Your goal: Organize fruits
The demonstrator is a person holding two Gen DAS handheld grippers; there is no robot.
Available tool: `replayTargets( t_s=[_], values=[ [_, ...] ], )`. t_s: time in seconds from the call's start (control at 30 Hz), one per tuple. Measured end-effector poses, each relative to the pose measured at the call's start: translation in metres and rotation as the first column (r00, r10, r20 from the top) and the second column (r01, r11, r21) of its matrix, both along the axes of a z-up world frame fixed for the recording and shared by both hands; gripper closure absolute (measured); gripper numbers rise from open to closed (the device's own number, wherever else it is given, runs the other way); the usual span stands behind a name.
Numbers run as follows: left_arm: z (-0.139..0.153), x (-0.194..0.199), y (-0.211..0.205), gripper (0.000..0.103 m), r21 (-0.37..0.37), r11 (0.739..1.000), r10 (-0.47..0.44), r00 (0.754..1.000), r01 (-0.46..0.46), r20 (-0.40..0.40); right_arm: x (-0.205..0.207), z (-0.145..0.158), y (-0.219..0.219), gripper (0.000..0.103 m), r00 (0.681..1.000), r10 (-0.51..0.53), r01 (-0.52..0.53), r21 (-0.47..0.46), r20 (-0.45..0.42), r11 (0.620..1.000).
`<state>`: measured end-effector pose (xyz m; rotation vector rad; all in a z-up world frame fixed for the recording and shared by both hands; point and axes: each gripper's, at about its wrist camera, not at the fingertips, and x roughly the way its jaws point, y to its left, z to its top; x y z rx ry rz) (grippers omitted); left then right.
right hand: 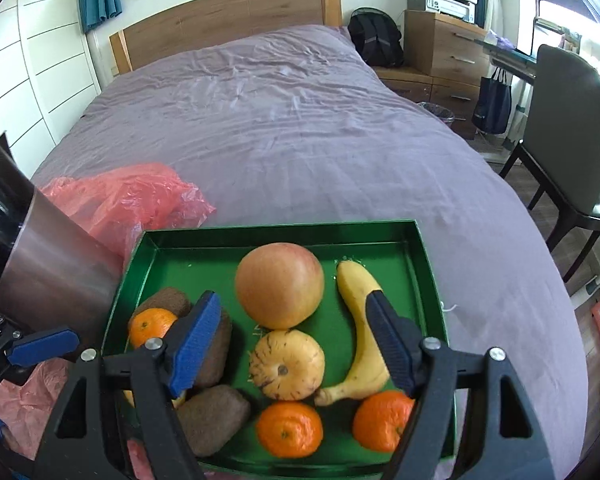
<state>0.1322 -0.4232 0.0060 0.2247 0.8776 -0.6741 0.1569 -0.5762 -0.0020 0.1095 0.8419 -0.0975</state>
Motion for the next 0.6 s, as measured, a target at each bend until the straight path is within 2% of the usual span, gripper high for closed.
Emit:
replayTargets(
  t_s=[0.07,0.27,0.33,0.6],
  values=[
    [0.008,-0.014,0.015,0.038,-0.021,1.000,0.007,1.000,-0.007,0.003,-0.018,0.010,0.009,0.000,1.000,-0.002,0.002,-0.006,0.017,1.000],
    [0.022,-0.056,0.080,0.036,-0.013,0.997,0.076,0.996,-0.076,0.048,-0.078,0.026,0.061,0.000,0.997,0.060,-0.059,-0.014,0.044,0.998],
    [0.021,-0.068,0.103,0.025,0.003,0.994,0.109,0.992,-0.110,0.066,-0.097,0.026,0.078,0.000,0.996,0.076,-0.076,-0.002,0.047,0.997],
    [0.008,-0.102,0.192,0.024,0.035,0.967,0.250,0.965,-0.254,0.083,-0.153,0.022,0.157,0.000,0.988,0.134,-0.135,0.015,0.074,0.991]
  ],
)
